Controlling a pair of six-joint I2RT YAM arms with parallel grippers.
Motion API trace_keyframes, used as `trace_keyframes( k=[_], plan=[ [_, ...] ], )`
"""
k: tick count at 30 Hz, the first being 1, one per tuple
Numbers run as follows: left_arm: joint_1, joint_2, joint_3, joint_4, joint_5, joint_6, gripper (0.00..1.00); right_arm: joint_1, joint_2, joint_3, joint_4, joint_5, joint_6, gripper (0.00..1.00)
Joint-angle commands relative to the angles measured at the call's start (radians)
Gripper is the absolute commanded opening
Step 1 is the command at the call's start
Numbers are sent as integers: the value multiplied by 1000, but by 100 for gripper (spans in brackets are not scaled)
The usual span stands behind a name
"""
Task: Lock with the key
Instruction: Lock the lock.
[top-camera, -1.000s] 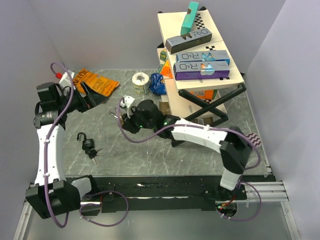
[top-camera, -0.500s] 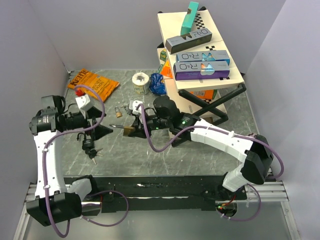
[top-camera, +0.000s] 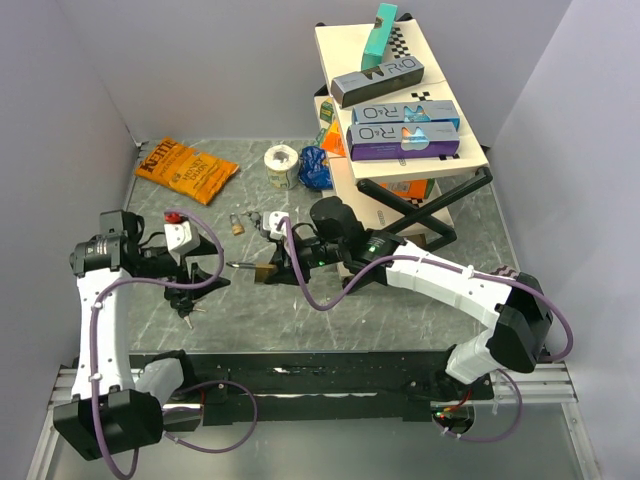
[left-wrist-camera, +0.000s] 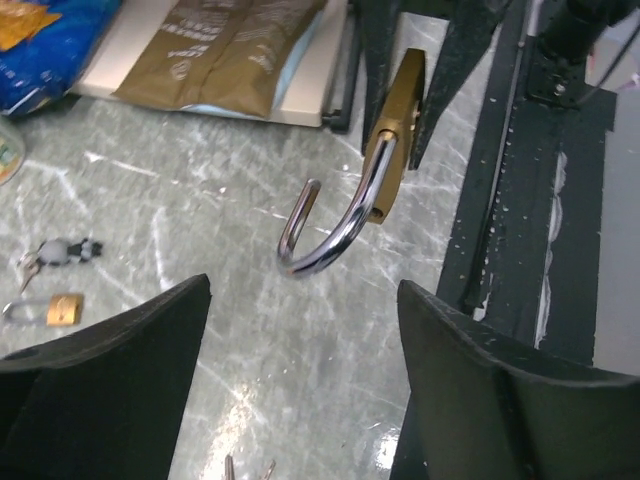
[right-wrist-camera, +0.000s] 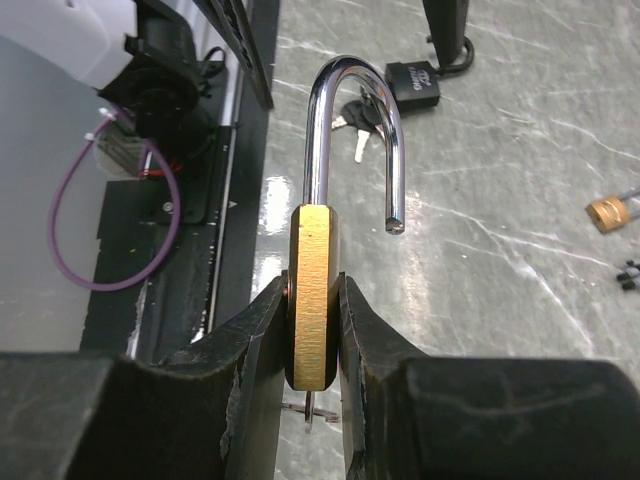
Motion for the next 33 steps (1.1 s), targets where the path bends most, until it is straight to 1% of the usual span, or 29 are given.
trace_keyframes(
  k=[1,2,6,7,8,10,11,13,17,19,21,22,23,24,27,28,29,30,32,33],
  plan=[
    [-47,-4,-21,-32,45,118,76,-5,-83,37,104,-103,-3,0],
    [-57,-9,-25,-15,40,115,75,-5,-83,35,106,-110,-1,0],
    [-80,-41,-52,117,42,-70,63,-5,-87,34,106,-123,2,0],
    [-98,-56,-62,137,28,-89,61,-5,-89,32,108,-123,3,0],
    [-106,-61,-67,163,22,-120,57,-6,-92,32,112,-123,0,0],
    [-123,-76,-79,175,19,-134,53,-6,-93,32,111,-121,-4,0],
    [-127,-78,-79,172,22,-138,48,-6,-93,34,106,-120,-7,0],
    [-141,-78,-76,168,40,-149,42,-8,-92,37,103,-120,-15,0],
    [-157,-60,-70,123,43,-128,18,-6,-90,42,97,-121,-30,0],
    [-157,-54,-72,129,33,-146,14,-5,-87,46,95,-123,-33,0],
    [-158,-47,-70,128,26,-146,4,-5,-87,48,97,-124,-33,0],
    [-158,-49,-70,140,26,-167,1,-5,-86,48,98,-121,-32,0],
    [-157,-47,-64,164,35,-234,1,-5,-86,51,98,-120,-29,0],
    [-155,-49,-61,189,42,-256,1,-6,-86,52,88,-115,-30,0],
    [-146,-66,-55,209,77,-292,1,-5,-90,46,69,-109,-36,39],
    [-146,-72,-55,239,80,-318,1,-11,-98,42,62,-101,-27,60],
    [-143,-80,-55,253,86,-330,1,-15,-102,26,60,-100,-17,69],
    [-141,-93,-56,266,86,-339,1,-23,-106,17,61,-101,-4,81],
    [-140,-106,-56,312,92,-387,1,-49,-113,-3,57,-111,17,90],
    [-138,-112,-56,319,100,-397,1,-58,-113,-7,51,-117,19,92]
  ],
)
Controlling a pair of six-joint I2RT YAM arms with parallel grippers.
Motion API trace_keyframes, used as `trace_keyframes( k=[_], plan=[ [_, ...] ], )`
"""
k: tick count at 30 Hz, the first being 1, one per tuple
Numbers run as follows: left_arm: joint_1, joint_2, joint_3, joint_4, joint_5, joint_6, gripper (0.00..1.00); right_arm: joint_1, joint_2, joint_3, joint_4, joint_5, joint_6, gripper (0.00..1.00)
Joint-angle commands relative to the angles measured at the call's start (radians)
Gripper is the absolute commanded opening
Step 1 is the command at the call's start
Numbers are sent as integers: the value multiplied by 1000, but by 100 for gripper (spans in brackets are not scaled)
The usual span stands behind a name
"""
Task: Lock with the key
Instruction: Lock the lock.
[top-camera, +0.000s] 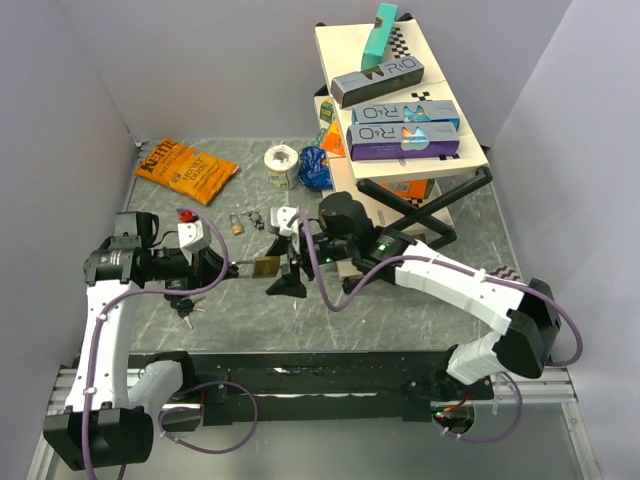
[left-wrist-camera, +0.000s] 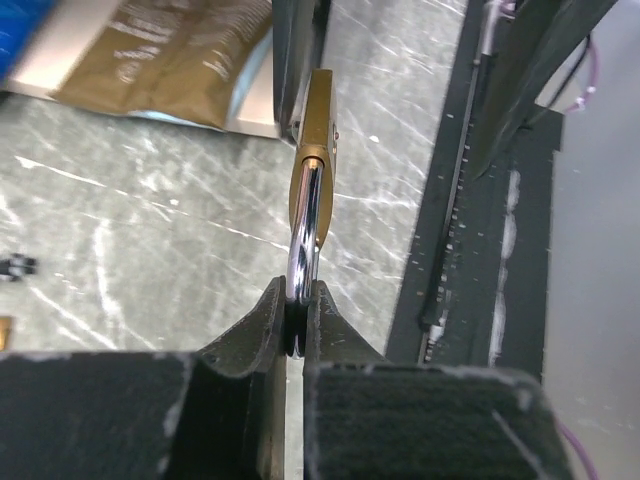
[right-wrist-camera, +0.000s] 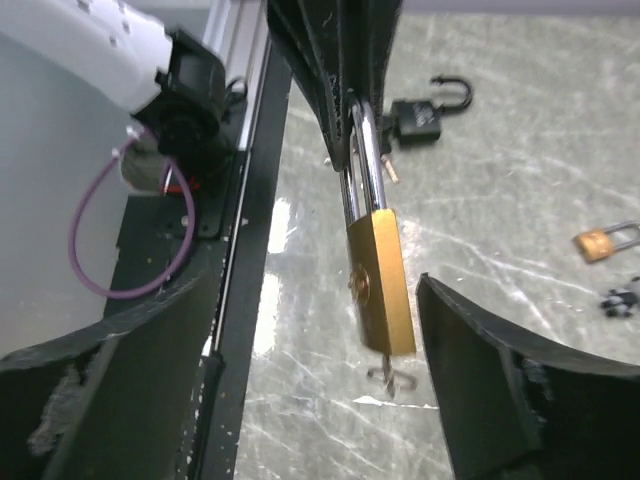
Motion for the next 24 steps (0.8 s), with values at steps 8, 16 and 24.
trace_keyframes(
  k=[8,16,24],
  plan=[
    [10,-26,85,-29,180,47,1,-54,-70,-39,84,-83,8,97],
    [9,15,148,-101,233,97,1,-54,-30,-34,145,-130,22,94],
    [9,-45,110,152,243,-202,1,-52,13,-16,182,-170,43,68]
  ],
)
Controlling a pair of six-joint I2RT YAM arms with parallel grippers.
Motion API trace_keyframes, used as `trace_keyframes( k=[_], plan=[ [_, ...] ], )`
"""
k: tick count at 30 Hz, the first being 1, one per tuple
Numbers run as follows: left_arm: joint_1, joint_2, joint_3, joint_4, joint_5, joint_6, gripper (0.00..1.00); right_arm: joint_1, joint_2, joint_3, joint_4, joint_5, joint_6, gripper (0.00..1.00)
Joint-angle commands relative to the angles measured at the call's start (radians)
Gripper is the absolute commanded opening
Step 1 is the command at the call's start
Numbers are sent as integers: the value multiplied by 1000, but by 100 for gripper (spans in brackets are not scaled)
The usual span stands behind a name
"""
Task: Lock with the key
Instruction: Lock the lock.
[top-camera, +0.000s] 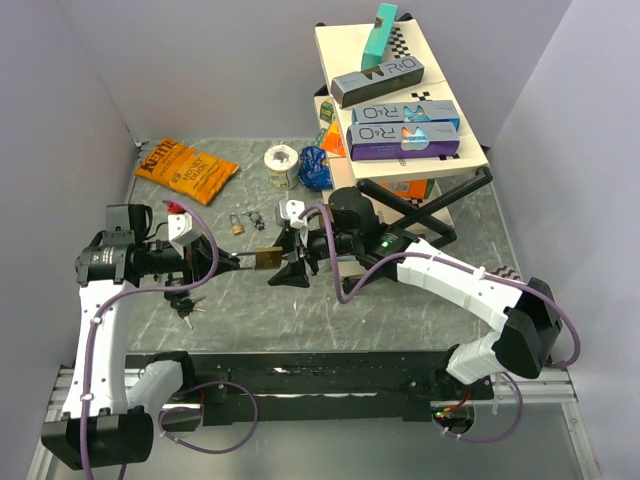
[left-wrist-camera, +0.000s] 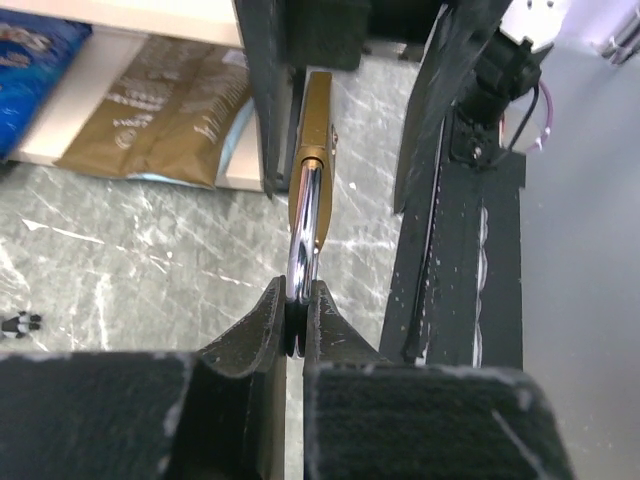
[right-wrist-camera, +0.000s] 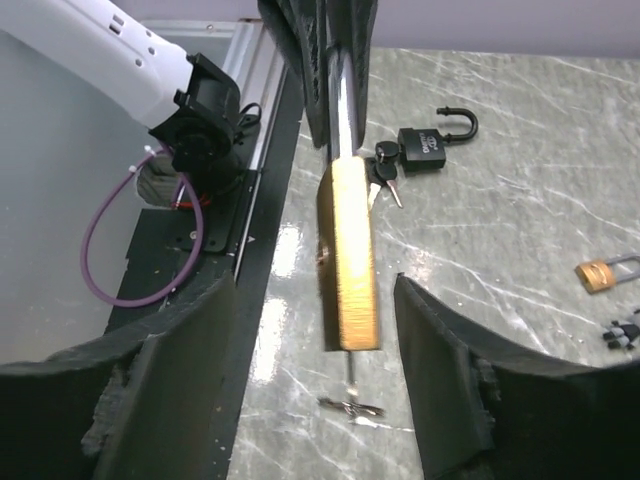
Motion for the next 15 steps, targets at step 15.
trace_keyframes(
  k=[15],
  plan=[
    [0,-90,-34,282,144,-237,1,11,54,76,84,-121,28,35]
  ],
)
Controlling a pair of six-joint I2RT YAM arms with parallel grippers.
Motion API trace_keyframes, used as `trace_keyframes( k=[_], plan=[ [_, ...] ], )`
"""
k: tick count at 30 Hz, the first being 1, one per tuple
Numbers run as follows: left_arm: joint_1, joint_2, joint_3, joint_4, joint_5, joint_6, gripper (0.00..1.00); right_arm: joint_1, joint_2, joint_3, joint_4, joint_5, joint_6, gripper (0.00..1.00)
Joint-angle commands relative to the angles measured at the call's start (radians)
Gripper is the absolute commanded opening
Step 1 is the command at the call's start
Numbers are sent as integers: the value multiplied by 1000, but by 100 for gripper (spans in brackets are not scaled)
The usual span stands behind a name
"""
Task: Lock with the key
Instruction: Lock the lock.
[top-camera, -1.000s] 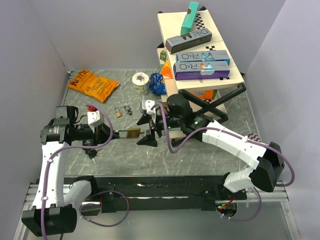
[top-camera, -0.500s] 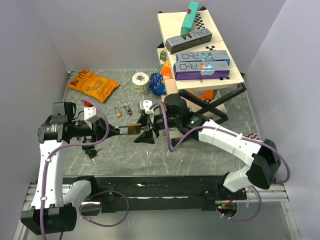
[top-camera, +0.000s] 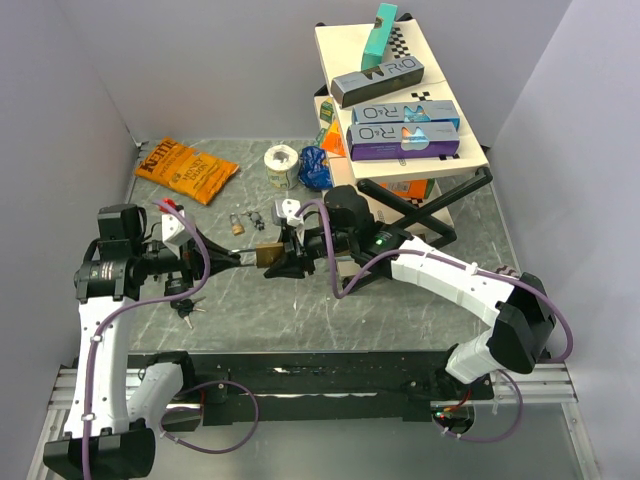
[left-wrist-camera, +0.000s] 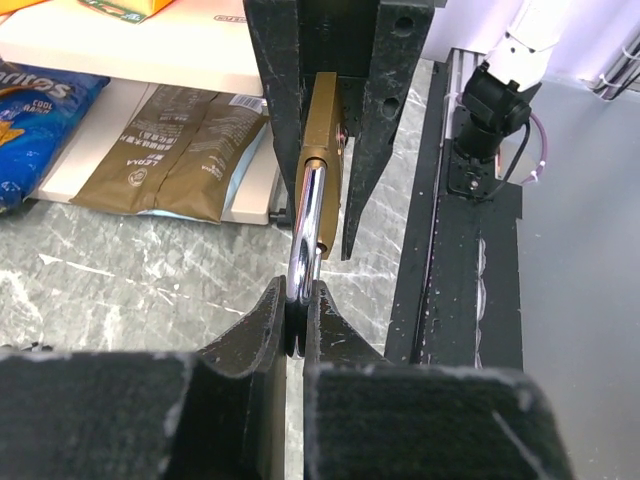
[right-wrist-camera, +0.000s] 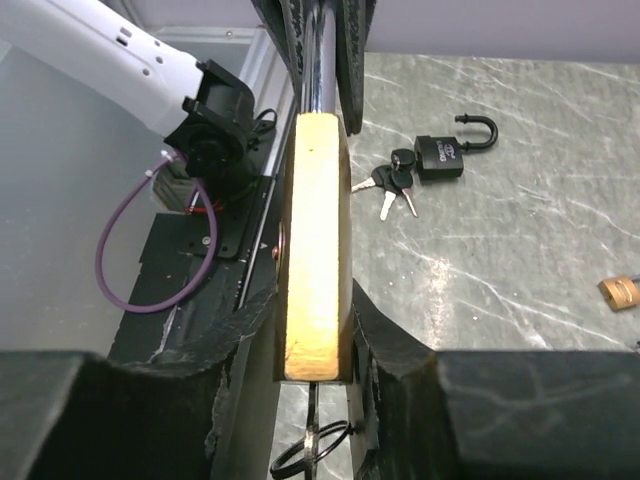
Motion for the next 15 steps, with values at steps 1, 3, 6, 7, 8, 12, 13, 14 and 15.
trace_keyframes(
  k=[1,3,6,7,8,12,13,14,15],
  plan=[
    [-1,7,21,4,98,53,1,11,8,67,49,-79,4,35],
    [-2,14,24,-22,97,83,1,14,8,74,47,-88,10,36],
    [-5,21,26,-29,97,95,1,14,11,81,53,-94,22,35],
    [-8,21,23,-31,95,95,1,15,11,83,60,-96,24,34],
    [-10,21,21,-29,95,95,1,17,13,83,61,-97,25,30],
    [-15,18,13,-17,95,86,1,18,24,95,60,-111,24,4],
    [-16,17,10,-8,94,80,1,21,25,97,61,-116,25,0],
    [-18,15,7,0,94,69,1,21,28,97,64,-123,27,0],
    [-21,14,-2,7,91,63,1,23,30,98,67,-131,31,0]
  ],
)
